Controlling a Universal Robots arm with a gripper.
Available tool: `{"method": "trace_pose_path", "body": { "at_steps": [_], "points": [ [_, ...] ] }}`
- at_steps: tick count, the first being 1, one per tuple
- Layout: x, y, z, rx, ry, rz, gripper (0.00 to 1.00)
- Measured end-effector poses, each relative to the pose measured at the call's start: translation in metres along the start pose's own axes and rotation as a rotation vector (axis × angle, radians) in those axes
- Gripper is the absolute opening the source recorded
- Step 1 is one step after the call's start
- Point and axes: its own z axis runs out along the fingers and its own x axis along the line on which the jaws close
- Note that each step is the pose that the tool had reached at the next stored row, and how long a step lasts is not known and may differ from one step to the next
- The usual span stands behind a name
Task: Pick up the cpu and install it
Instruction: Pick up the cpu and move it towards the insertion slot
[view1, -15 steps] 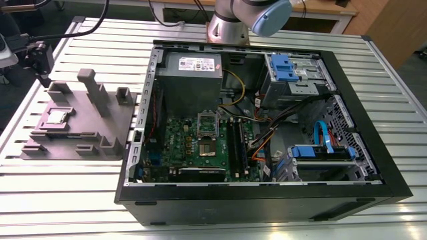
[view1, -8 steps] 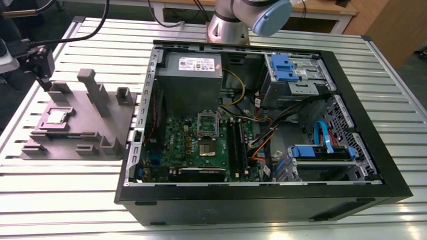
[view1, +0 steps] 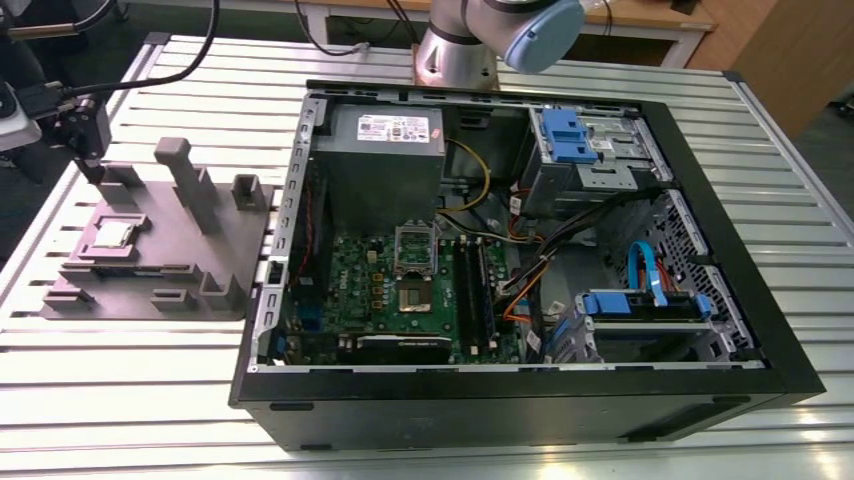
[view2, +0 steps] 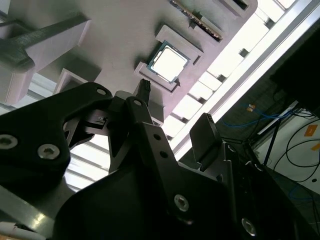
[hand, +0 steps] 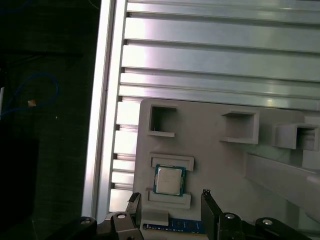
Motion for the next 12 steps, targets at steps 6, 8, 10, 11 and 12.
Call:
{"method": "trace_pose_path", "body": {
  "at_steps": [6, 8, 10, 11, 12],
  "points": [
    [-0.0001, -0.0001, 0.0029, 0.0000, 0.0000, 0.000, 0.59],
    [-0.0001, -0.0002, 0.0034, 0.0000, -0.0001, 0.000, 0.59],
    [-0.0001, -0.0002, 0.0038, 0.0000, -0.0001, 0.000, 0.59],
    [-0.0003, -0.0004, 0.0082, 0.0000, 0.0000, 0.000, 0.59],
    [-0.0004, -0.0005, 0.0114, 0.0000, 0.0000, 0.000, 0.59]
  ]
}}
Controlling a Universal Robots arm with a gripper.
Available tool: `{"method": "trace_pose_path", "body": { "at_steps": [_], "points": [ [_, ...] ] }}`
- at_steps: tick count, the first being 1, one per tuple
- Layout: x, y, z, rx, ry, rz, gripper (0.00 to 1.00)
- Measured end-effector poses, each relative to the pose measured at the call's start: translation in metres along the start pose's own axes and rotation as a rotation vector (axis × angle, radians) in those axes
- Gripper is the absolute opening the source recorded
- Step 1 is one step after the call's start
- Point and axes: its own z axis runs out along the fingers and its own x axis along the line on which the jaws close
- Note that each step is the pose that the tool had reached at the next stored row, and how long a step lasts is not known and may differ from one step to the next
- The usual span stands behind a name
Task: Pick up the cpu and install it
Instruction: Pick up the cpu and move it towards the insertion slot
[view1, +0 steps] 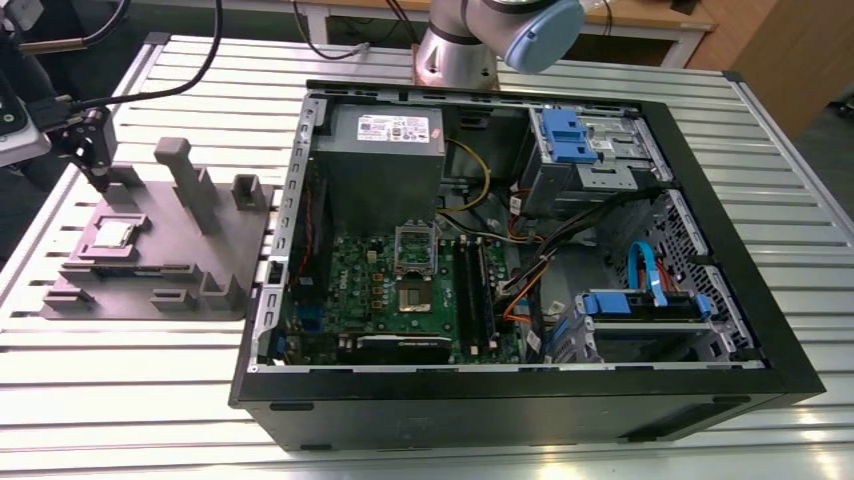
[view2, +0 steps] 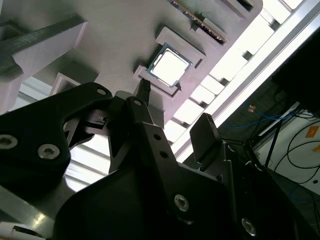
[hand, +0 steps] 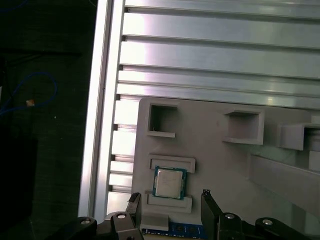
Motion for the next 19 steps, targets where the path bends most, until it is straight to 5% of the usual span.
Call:
{"method": "trace_pose_path", "body": {
  "at_steps": [19],
  "points": [
    [-0.0002, -0.0004, 0.0072, -0.0001, -0.0001, 0.000, 0.59]
  ]
}}
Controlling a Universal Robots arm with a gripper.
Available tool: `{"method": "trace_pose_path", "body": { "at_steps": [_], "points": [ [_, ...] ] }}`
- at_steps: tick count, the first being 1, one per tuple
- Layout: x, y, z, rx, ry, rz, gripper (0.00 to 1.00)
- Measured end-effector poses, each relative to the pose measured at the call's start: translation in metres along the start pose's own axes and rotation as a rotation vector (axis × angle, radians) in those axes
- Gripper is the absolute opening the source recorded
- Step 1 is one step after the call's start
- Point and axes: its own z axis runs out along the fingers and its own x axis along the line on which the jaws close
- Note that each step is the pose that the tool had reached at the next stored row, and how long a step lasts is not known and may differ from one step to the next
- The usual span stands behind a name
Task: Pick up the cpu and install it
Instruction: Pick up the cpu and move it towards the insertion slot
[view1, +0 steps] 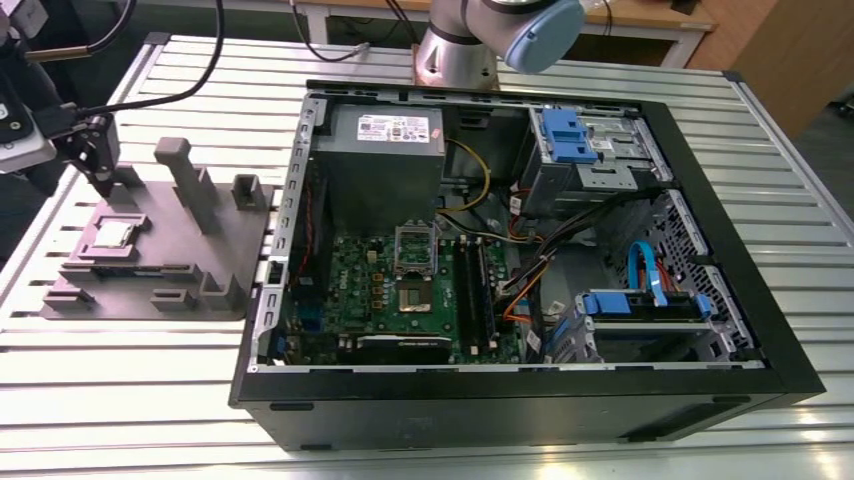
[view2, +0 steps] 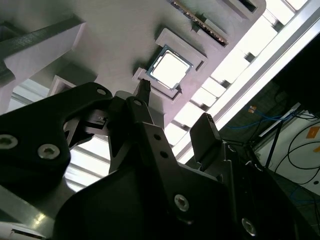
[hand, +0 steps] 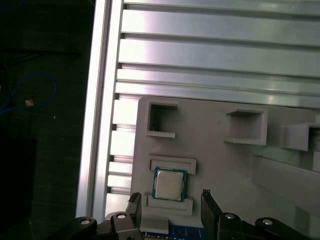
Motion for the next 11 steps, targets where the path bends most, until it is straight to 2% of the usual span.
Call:
{"method": "trace_pose_path", "body": {
  "at_steps": [11],
  "points": [
    [-0.0001, -0.0001, 0.0035, -0.0014, -0.0001, 0.000, 0.59]
  ]
}}
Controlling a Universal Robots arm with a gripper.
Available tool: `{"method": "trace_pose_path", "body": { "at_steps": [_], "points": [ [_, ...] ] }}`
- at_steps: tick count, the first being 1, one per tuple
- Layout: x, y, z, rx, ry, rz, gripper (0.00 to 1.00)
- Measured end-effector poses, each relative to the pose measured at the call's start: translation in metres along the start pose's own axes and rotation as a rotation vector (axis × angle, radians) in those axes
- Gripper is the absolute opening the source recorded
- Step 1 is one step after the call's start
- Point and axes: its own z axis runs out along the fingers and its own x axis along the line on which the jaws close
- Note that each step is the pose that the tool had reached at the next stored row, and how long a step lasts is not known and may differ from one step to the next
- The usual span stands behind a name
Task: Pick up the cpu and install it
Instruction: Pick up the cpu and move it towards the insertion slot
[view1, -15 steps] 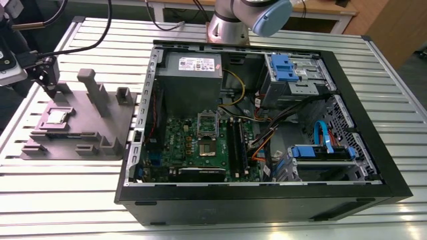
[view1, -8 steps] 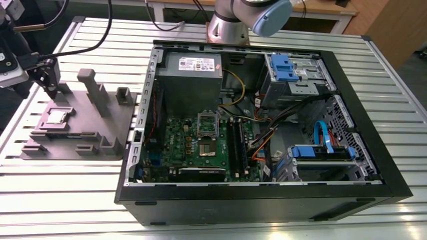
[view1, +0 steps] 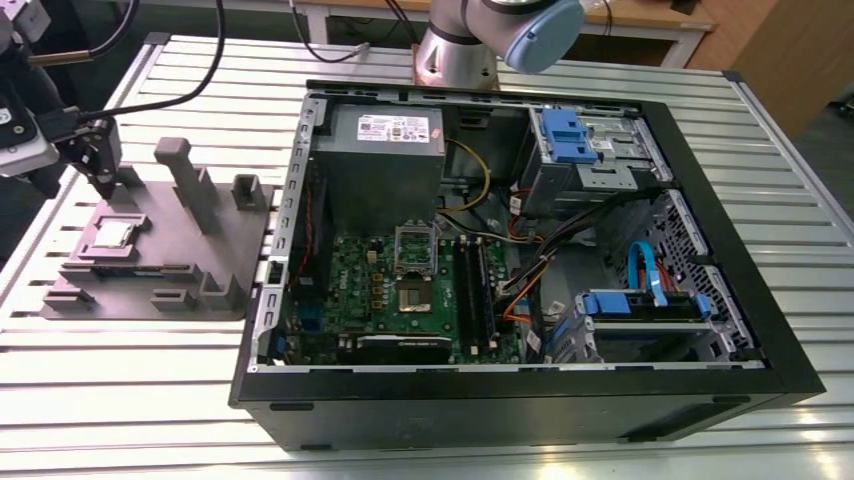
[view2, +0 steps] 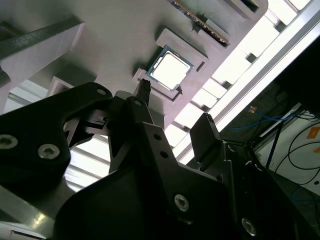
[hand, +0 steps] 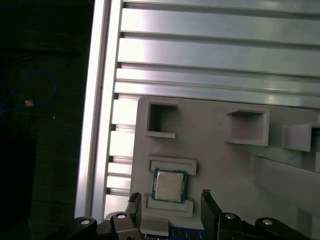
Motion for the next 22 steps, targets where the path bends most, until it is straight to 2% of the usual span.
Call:
{"method": "trace_pose_path", "body": {
  "at_steps": [12, 22],
  "points": [
    [-0.0002, -0.0003, 0.0053, 0.0000, 0.0001, 0.000, 0.59],
    [-0.0007, -0.0015, 0.0221, 0.0026, -0.0012, 0.000, 0.59]
  ]
}}
